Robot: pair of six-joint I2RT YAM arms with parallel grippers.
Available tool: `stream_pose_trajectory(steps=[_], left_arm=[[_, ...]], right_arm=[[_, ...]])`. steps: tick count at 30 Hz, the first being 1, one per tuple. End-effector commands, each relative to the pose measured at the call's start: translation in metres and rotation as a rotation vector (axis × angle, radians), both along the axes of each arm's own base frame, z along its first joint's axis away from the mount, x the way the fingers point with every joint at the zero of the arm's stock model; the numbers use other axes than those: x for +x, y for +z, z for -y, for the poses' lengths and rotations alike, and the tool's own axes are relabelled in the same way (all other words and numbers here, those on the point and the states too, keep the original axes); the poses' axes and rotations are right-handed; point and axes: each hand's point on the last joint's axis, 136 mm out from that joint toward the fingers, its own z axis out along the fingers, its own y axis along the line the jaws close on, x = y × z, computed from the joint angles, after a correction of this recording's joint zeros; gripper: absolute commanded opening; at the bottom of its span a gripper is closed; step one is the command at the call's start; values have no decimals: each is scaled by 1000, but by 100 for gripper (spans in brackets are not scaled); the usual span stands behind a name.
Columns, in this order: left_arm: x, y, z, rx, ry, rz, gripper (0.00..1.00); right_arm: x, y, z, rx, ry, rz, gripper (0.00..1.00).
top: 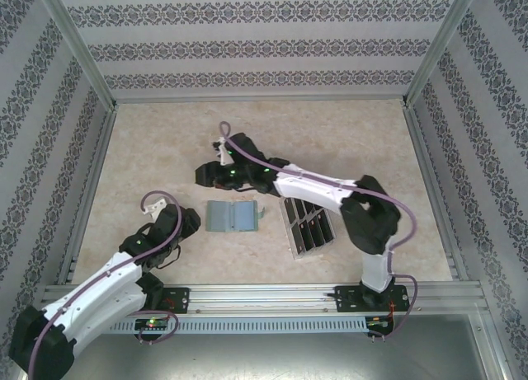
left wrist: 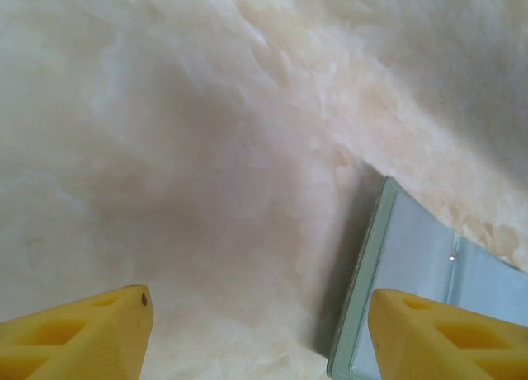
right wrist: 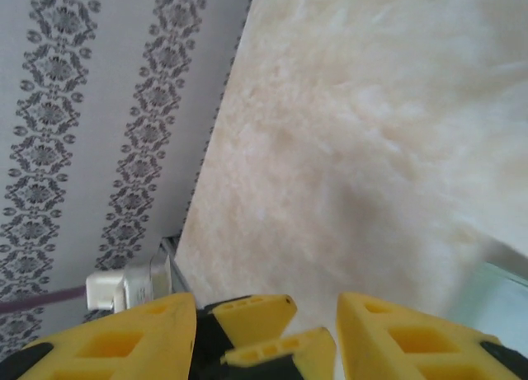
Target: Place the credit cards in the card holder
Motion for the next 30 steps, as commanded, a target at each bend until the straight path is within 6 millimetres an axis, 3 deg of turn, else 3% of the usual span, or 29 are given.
stream_pose_trajectory(steps=[1,5,14,20,30], left_arm=[[18,11,19,-7,-91,37,72],[33,6,38,17,-179,-6,74],[56,-20,64,50,-273,-108,75],[51,-39,58,77,-256,-151,74],[42,-55,54,74,-240,-186,74]], right_arm=[[-11,-40,47,-152,-56,2,49],[-25,-77,86,-243,-104,-31,49],[-28,-131,126,-387,-170,-65,48],[-22,-144,142,-419,-199,-83,48],[-18,-149,142,-441,-187,-100,48]])
